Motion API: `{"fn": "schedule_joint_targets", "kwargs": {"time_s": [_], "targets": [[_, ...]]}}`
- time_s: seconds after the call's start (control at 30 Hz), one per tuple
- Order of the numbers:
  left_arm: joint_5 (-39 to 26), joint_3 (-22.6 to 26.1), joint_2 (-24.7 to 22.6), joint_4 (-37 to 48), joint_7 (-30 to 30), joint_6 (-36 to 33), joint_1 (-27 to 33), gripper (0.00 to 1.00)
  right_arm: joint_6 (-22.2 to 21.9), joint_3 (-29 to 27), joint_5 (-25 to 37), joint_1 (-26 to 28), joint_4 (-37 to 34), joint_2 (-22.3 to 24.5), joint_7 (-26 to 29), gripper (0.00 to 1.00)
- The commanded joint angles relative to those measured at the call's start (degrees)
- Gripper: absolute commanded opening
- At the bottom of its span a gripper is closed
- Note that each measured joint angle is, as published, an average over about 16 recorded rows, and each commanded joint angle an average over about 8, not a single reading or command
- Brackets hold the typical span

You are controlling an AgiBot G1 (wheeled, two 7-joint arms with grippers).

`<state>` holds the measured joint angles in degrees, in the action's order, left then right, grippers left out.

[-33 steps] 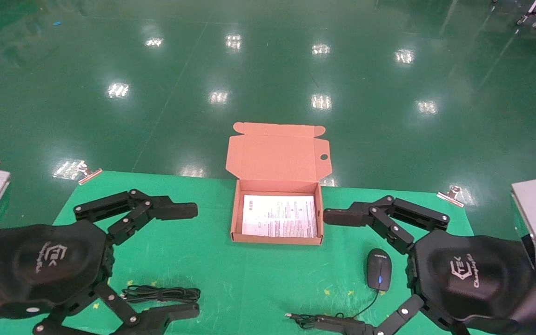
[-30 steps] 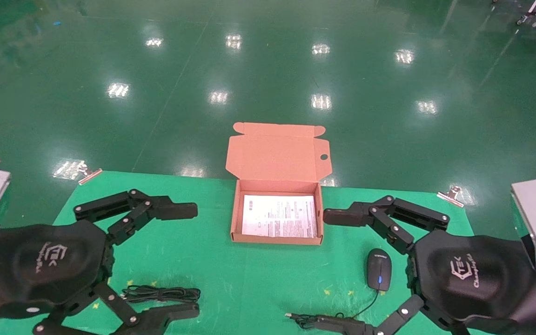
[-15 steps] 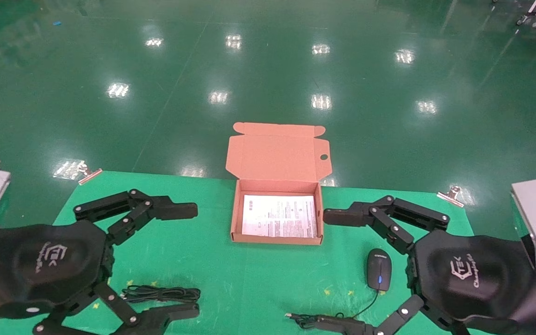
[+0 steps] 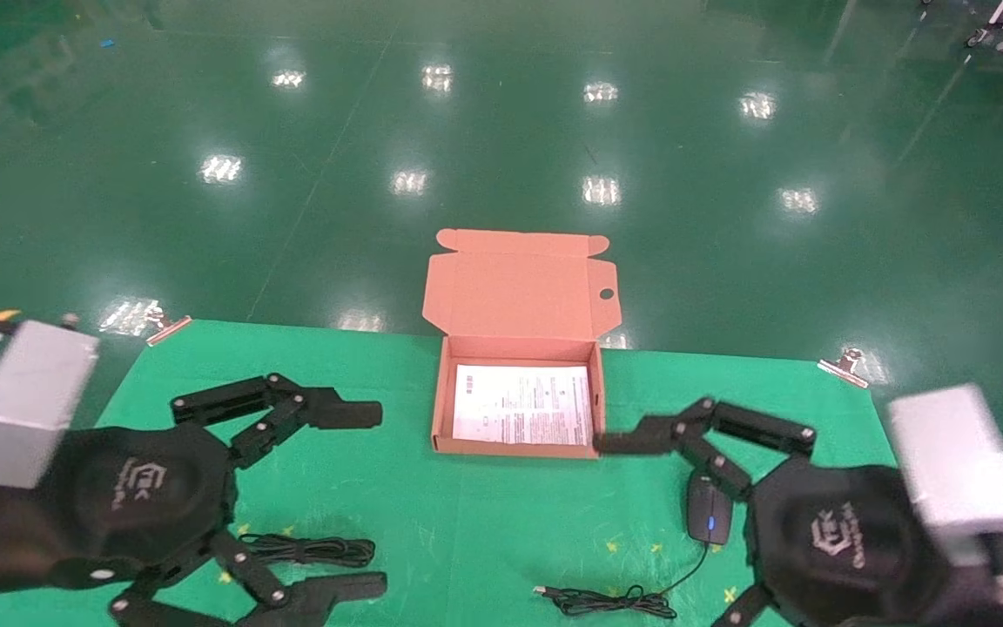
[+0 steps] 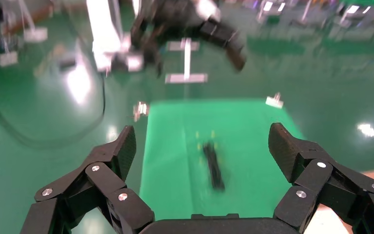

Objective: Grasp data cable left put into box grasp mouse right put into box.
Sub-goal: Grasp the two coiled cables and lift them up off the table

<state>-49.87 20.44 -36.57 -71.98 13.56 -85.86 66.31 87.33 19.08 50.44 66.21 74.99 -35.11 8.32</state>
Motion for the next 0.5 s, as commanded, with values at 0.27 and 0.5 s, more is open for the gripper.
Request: {"fn": "schedule_joint_targets", "kwargs": {"time_s": [0.27,0.5], "targets": [[-10.7,5.7,-2.4,1.2,3.4,-1.6,6.3,1.0,2.1,6.5,14.4,8.0,1.6,-1.3,-5.8,1.0],[-26.5,12.2,-5.1,-0.8,2.9,-1.9,12.1,1.0,2.3,15.6,26.9,15.4,2.4,-4.0,-12.8,1.0]]}}
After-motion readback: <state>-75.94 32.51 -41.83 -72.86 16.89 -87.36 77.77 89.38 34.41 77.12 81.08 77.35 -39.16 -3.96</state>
